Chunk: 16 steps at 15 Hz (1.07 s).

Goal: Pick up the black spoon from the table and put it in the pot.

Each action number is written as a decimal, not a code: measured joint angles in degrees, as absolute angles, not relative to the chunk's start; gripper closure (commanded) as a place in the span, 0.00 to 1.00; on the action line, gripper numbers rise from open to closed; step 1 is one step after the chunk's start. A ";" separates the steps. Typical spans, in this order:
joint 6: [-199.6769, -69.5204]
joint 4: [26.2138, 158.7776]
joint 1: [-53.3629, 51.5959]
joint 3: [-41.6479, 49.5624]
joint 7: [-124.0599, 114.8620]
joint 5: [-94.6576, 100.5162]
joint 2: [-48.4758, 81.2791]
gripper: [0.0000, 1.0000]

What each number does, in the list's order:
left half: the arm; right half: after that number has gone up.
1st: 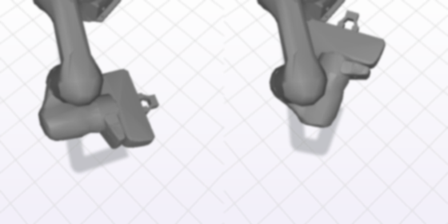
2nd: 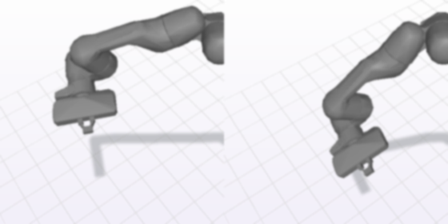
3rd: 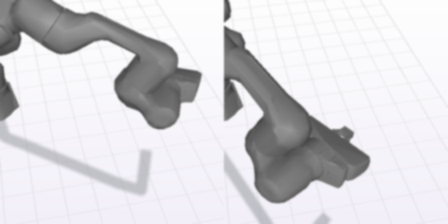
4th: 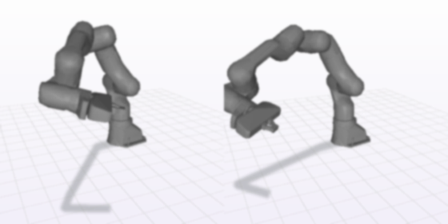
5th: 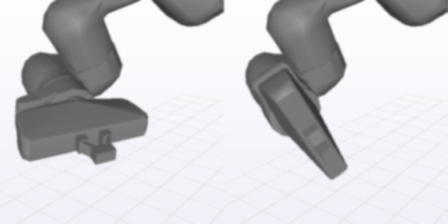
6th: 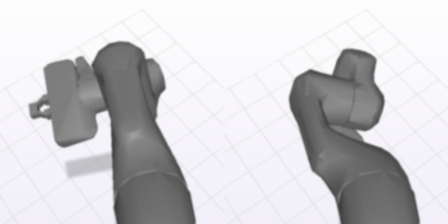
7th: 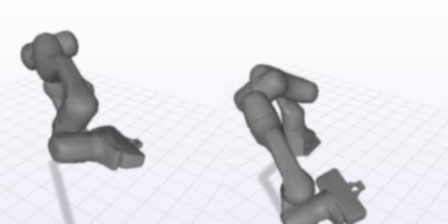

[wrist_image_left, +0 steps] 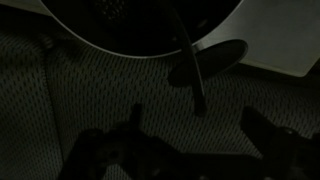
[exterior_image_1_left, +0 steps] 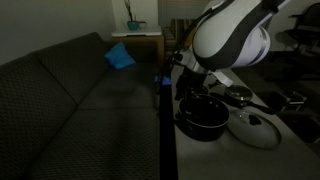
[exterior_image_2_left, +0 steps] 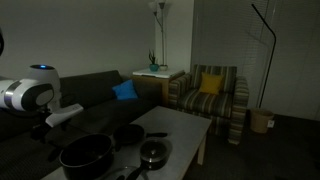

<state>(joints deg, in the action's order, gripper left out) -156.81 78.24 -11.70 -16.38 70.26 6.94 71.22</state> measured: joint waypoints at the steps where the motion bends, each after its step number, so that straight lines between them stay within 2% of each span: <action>1: -156.81 78.14 -11.68 -16.37 70.22 7.22 71.33 0.00; 12: -156.92 69.45 -11.27 -16.42 70.37 8.51 79.08 0.00; 13: -156.87 68.50 -11.27 -16.46 70.41 8.54 79.80 0.25; 14: -156.85 67.67 -11.28 -16.48 70.47 8.57 80.49 0.27; 16: -156.81 66.13 -11.34 -16.57 70.58 8.66 81.66 0.42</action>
<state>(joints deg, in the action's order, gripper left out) -156.81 66.13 -11.34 -16.57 70.58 8.66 81.66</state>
